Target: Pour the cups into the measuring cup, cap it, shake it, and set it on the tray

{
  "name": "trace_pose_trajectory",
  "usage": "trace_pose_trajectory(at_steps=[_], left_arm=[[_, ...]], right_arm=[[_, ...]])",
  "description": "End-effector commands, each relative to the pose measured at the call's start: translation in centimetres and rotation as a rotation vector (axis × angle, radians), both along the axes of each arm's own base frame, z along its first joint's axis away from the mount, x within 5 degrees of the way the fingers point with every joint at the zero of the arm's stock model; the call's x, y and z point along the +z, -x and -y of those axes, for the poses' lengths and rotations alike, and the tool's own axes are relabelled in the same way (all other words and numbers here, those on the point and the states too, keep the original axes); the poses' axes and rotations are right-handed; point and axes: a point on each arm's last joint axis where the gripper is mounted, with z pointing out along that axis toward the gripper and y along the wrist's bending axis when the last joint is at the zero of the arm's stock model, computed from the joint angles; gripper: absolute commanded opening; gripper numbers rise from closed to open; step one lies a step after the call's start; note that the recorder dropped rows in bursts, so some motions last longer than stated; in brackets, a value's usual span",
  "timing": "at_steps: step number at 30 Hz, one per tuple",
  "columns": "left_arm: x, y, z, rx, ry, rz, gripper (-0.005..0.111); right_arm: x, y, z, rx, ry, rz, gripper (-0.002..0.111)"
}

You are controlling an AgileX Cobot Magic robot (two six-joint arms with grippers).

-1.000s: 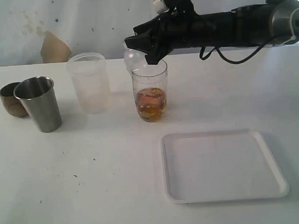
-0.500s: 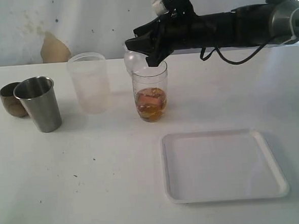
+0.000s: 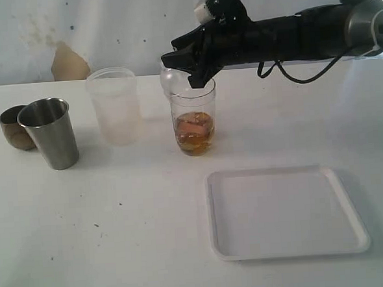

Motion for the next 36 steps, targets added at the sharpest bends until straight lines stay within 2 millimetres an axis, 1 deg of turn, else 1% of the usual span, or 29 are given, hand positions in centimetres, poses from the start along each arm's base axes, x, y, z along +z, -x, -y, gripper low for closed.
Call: trace_pose_trajectory(at_steps=[1,8,9,10,12,13,18,21,23,24,26,28,30,33,36], left_arm=[[-0.1,0.0,0.0,0.005,-0.006,0.005,0.000],[-0.1,0.0,0.0,0.005,-0.006,0.005,0.000],[-0.1,0.0,0.0,0.005,-0.006,0.005,0.000],[-0.1,0.0,0.0,0.005,-0.006,0.005,0.000],[-0.1,0.0,0.0,0.005,-0.006,0.005,0.000],[-0.1,0.0,0.0,0.005,-0.006,0.005,0.000],[-0.1,0.0,0.0,0.005,-0.006,0.005,0.000],[-0.1,0.0,0.0,0.005,-0.006,0.005,0.000],[-0.1,0.0,0.0,0.005,-0.006,0.005,0.000],[-0.1,0.0,0.0,0.005,-0.006,0.005,0.000],[-0.1,0.0,0.0,0.005,-0.006,0.005,0.000],[-0.1,0.0,0.0,0.005,-0.006,0.005,0.000],[-0.1,0.0,0.0,0.005,-0.006,0.005,0.000],[-0.1,0.0,0.0,0.005,-0.006,0.005,0.000],[-0.1,0.0,0.0,0.005,-0.006,0.005,0.000]], right_arm=[[0.2,-0.3,0.6,-0.029,0.019,0.009,0.000],[0.3,-0.4,0.7,-0.059,0.010,-0.015,0.000],[0.3,-0.4,0.7,-0.059,0.010,-0.015,0.002],[0.3,-0.4,0.7,-0.058,0.011,-0.018,0.007],[0.3,-0.4,0.7,-0.062,0.006,-0.029,0.021],[0.3,-0.4,0.7,-0.060,0.011,-0.028,0.025],[-0.1,-0.2,0.7,-0.034,0.070,-0.014,0.027],[0.4,-0.1,0.8,-0.032,0.069,-0.004,0.027],[1.2,0.1,0.8,-0.032,0.064,0.011,0.027],[1.4,0.2,0.9,-0.043,0.061,0.006,0.032],[1.3,0.0,1.0,-0.067,0.064,-0.020,0.042],[1.1,0.0,1.1,-0.078,0.083,-0.028,0.046],[1.0,0.0,1.1,-0.076,0.091,-0.030,0.046],[1.5,0.1,1.2,-0.073,0.095,-0.018,0.046],[1.9,0.4,1.4,-0.081,0.139,-0.021,0.045]])
